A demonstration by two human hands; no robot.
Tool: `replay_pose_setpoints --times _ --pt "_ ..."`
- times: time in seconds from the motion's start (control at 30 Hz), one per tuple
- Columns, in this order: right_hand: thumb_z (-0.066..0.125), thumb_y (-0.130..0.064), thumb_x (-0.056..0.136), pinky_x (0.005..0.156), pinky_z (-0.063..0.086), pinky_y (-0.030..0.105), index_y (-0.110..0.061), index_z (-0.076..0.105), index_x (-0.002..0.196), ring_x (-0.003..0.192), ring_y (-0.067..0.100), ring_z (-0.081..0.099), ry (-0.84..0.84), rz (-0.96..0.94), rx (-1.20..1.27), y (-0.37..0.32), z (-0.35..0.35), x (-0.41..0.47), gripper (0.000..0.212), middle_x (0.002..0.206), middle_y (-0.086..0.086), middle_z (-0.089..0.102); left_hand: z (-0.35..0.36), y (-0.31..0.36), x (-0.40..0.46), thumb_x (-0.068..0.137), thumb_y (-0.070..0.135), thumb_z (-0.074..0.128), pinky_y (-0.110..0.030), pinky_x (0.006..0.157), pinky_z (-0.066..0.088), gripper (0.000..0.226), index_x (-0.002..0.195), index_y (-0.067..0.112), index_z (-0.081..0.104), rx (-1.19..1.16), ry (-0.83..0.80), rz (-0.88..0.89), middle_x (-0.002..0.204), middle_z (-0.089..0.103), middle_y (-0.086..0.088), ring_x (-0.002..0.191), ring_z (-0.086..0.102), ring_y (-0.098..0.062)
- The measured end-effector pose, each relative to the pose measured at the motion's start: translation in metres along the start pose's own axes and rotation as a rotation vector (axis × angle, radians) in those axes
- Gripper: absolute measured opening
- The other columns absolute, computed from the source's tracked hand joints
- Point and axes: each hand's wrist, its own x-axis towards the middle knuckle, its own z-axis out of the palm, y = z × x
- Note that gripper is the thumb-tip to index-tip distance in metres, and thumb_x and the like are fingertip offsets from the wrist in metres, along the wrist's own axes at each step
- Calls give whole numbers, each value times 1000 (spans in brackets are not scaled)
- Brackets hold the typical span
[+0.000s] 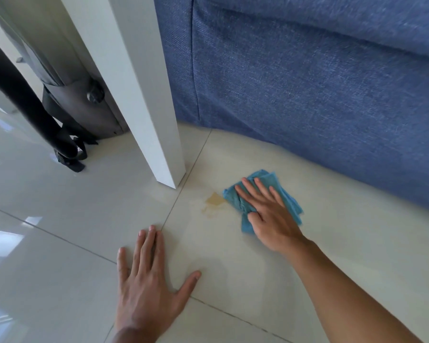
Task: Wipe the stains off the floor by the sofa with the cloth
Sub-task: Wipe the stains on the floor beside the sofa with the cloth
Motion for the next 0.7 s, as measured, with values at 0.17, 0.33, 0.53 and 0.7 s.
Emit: replay_pose_setpoints --times 0.17,0.33,0.53,0.7 --pt "20 -30 93 123 -10 37 -38 9 158 151 3 -14 61 209 -73 -9 -1 34 67 166 -19 -5 1 0 0 77 88 38 -56 122 11 113 154 6 28 -3 -6 9 166 20 -6 154 13 -20" --pt "23 -29 98 122 -13 37 -38 4 158 150 4 -18 21 163 -88 -16 1 44 64 165 -19 -10 0 1 2 77 89 36 -53 122 8 113 154 6 31 6 -5 3 166 20 -5 154 11 -20" --pt "20 -32 91 122 -11 33 -45 5 156 147 -4 -20 10 149 -95 15 -6 4 68 161 -28 -12 -1 0 0 77 89 38 -55 122 9 114 155 6 29 1 -3 0 166 19 -5 155 10 -20" --pt "15 -33 90 123 -10 38 -38 1 158 151 6 -16 34 253 -140 -7 -3 44 70 166 -18 -10 0 0 2 77 89 36 -55 121 11 113 153 5 33 2 5 -2 166 21 -6 154 12 -20"
